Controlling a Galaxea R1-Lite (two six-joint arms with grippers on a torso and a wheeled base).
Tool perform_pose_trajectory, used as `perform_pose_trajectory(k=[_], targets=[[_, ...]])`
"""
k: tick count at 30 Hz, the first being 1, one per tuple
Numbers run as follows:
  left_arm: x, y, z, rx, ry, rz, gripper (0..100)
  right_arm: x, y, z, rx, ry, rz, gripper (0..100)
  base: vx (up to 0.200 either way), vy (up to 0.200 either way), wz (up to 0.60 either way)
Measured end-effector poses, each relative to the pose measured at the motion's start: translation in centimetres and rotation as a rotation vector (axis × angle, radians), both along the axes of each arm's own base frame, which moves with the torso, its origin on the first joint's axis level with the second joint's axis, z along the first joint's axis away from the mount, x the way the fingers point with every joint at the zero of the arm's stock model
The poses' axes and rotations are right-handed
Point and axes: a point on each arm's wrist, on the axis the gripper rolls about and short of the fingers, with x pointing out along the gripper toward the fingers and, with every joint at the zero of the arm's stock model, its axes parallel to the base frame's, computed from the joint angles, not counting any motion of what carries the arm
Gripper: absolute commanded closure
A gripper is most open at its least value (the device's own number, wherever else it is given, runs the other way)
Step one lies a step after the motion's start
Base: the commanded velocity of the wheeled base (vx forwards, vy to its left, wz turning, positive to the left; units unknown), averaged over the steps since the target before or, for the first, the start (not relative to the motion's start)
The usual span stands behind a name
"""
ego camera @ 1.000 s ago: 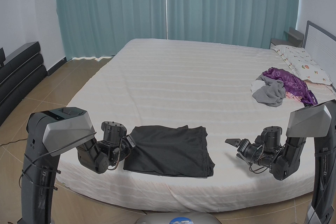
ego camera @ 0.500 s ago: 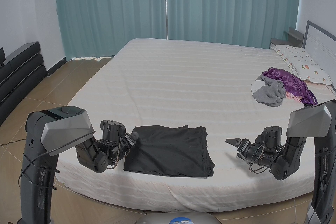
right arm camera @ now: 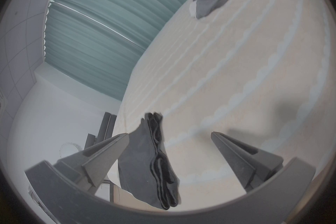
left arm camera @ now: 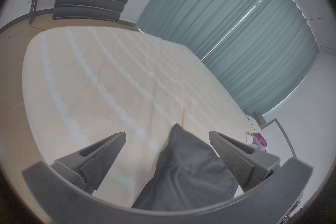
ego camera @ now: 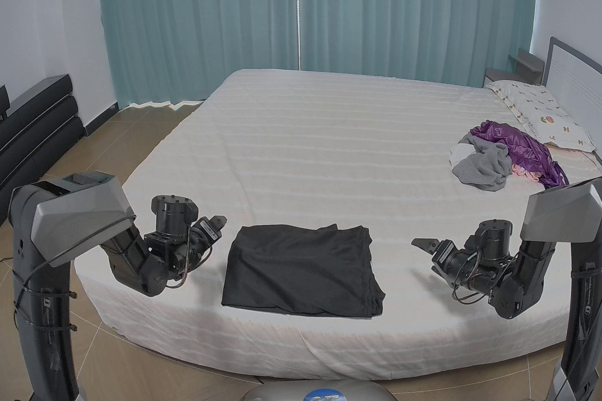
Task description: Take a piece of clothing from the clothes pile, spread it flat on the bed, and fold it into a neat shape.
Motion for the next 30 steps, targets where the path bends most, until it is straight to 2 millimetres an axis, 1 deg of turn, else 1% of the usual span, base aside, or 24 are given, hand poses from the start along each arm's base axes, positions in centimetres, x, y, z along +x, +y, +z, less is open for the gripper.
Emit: perform_pose_trajectory(k=[3,7,10,14,18,22,26,28,30], targets=[[-0.1,0.9,1.8,0.005,-0.041,0.014,0,-0.2,-0.7,2.0,-0.002,-0.05,-0.033,0,0.0,0.0,0.0],[-0.9,2.0,4.8,0.038,-0.11,0.018,0,-1.1,-1.7,5.7,-0.022,-0.153,-0.062,0,0.0,0.0,0.0],[-1.8,2.5,7.3,0.06,-0.176,0.014,0,-2.3,-2.3,9.1,-0.065,-0.261,-0.072,0,0.0,0.0,0.0],[-3.7,3.1,10.7,0.098,-0.271,0.005,0,-4.7,-3.1,13.4,-0.143,-0.416,-0.077,0,0.0,0.0,0.0],[-6.8,3.8,14.6,0.169,-0.38,-0.007,0,-8.2,-3.8,17.3,-0.248,-0.58,-0.079,0,0.0,0.0,0.0],[-10.7,4.1,17.9,0.225,-0.482,-0.011,0,-12.2,-4.4,19.8,-0.356,-0.709,-0.083,0,0.0,0.0,0.0],[-15.0,4.4,20.1,0.279,-0.567,-0.004,0,-16.4,-4.9,20.9,-0.454,-0.802,-0.088,0,0.0,0.0,0.0],[-17.1,4.6,20.8,0.312,-0.606,0.006,0,-18.5,-5.2,21.1,-0.493,-0.826,-0.087,0,0.0,0.0,0.0],[-18.9,4.9,21.2,0.339,-0.632,0.013,0,-20.2,-5.4,20.9,-0.526,-0.823,-0.079,0,0.0,0.0,0.0]])
